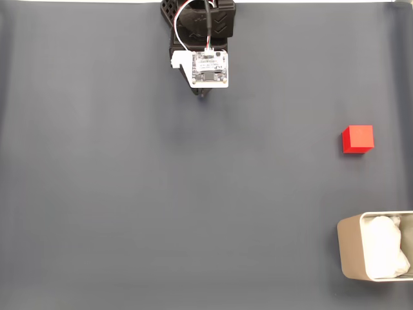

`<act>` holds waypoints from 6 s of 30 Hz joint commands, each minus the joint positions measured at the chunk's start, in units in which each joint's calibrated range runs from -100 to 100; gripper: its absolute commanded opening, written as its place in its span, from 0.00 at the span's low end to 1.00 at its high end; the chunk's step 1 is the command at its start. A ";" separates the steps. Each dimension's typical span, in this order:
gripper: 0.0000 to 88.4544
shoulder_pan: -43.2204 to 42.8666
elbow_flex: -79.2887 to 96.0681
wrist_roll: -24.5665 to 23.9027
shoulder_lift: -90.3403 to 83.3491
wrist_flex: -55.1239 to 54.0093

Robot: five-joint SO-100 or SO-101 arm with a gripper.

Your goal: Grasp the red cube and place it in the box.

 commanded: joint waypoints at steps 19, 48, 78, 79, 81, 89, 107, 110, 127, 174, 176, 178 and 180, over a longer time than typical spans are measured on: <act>0.00 0.89 -6.58 1.17 1.91 -15.44; 0.00 0.68 -76.74 2.10 50.00 -5.68; 0.00 -12.17 -87.14 4.10 66.55 -10.03; 0.00 -13.03 -87.14 4.15 66.55 -10.19; 0.00 -14.80 -86.96 4.25 66.55 -10.60; 0.00 -22.26 -85.13 4.44 66.38 -12.24; 0.04 -35.68 -71.36 5.52 64.73 -20.93; 0.08 -37.17 -70.44 5.13 65.60 -23.31; 0.28 -39.87 -60.86 5.27 67.33 -36.34; 0.36 -35.33 -55.94 8.55 86.14 -59.37; 0.36 -35.40 -57.03 8.64 87.35 -59.37; 0.36 -35.47 -58.22 8.74 88.73 -59.78; 0.36 -35.54 -59.40 8.79 90.12 -60.19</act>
